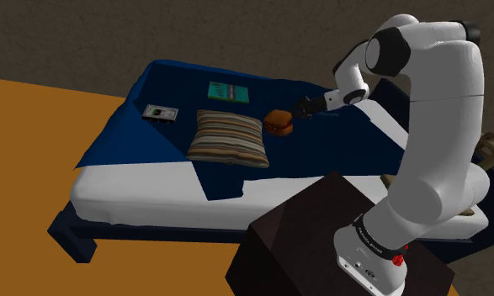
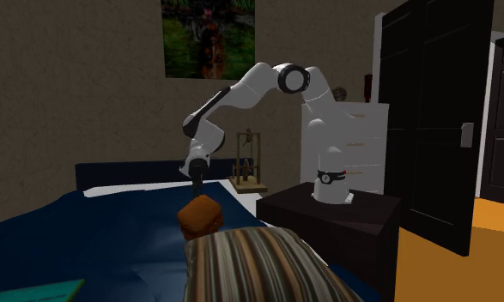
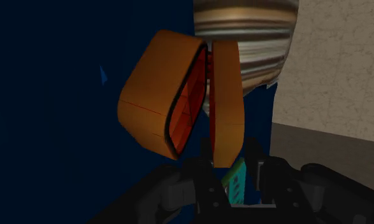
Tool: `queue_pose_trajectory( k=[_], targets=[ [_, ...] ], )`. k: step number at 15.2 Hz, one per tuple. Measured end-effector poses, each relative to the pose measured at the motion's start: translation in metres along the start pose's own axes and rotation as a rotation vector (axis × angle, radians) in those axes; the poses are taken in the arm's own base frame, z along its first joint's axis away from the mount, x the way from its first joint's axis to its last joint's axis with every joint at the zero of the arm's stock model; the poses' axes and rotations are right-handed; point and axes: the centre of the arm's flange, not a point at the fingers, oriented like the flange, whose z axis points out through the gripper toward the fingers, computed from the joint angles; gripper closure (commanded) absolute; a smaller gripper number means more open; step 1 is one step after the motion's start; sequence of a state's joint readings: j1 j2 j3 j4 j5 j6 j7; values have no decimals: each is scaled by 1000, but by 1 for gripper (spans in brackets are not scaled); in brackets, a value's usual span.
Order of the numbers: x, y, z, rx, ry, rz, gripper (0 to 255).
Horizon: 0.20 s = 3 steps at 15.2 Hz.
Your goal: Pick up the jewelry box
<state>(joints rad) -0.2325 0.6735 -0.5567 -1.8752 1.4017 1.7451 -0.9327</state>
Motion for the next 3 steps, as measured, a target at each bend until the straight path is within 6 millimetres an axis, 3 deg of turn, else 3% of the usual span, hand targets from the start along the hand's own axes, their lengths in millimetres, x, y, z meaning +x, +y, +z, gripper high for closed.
queue_pose_trajectory(
  k=[3],
  targets=[
    [1,-12,-7,0,0,0,255]
  ],
)
